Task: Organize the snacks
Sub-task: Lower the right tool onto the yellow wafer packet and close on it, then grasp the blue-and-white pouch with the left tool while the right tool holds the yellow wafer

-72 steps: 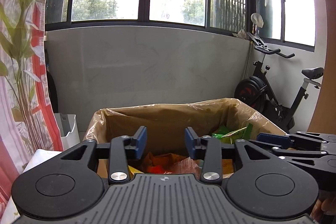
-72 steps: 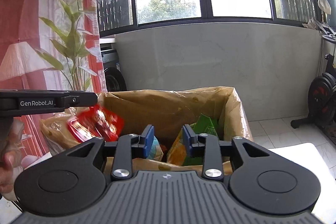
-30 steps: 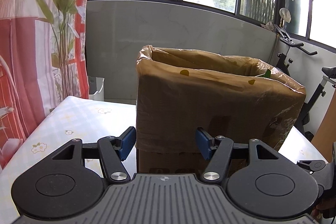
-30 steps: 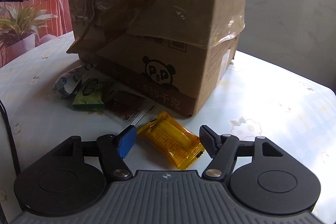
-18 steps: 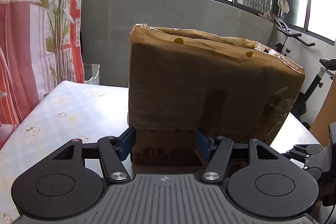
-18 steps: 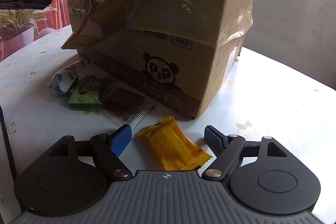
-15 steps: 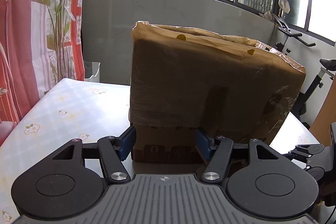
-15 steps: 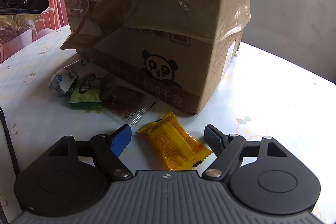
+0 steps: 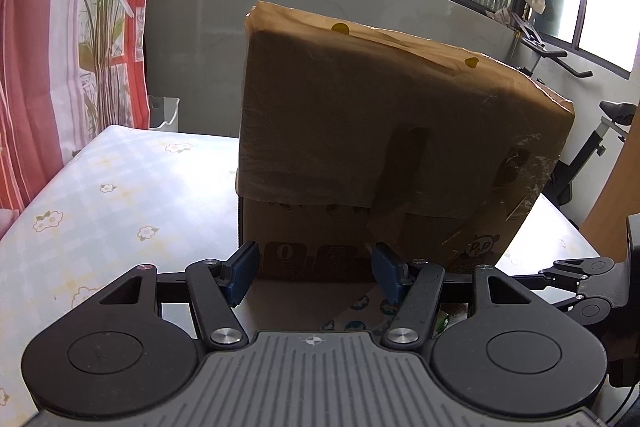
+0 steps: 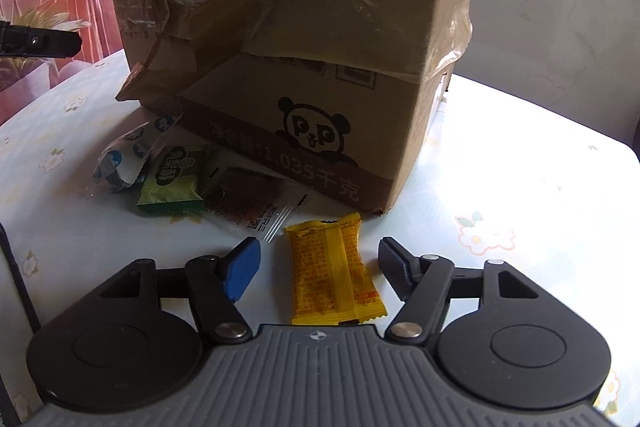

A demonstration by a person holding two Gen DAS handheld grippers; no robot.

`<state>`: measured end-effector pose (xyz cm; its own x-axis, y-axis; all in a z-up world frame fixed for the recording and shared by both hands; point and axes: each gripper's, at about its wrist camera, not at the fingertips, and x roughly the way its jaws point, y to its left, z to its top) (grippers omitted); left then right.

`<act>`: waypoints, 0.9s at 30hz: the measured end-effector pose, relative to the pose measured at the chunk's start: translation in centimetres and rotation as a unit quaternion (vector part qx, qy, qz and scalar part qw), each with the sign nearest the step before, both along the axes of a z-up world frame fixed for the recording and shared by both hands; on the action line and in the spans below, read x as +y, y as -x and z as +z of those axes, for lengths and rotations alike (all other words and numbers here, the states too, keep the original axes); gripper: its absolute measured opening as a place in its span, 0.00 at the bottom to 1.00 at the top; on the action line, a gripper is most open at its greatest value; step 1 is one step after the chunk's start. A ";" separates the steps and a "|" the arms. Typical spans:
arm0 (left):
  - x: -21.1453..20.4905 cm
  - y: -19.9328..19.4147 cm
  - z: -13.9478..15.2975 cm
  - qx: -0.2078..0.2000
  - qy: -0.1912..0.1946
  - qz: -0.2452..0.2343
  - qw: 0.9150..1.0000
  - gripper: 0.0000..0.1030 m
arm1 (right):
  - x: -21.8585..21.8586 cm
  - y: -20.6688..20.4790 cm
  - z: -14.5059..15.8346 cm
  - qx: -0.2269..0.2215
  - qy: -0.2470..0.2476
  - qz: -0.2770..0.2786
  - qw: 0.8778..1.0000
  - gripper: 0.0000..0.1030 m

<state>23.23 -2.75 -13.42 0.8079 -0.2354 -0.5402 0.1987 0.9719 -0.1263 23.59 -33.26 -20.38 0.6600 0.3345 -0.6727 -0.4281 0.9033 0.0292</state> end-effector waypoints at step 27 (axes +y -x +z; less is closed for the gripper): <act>-3.5 -4.1 -6.0 0.103 0.021 -0.067 0.992 0.63 | 0.8 3.0 -1.2 -0.053 -0.016 -0.053 0.997 0.34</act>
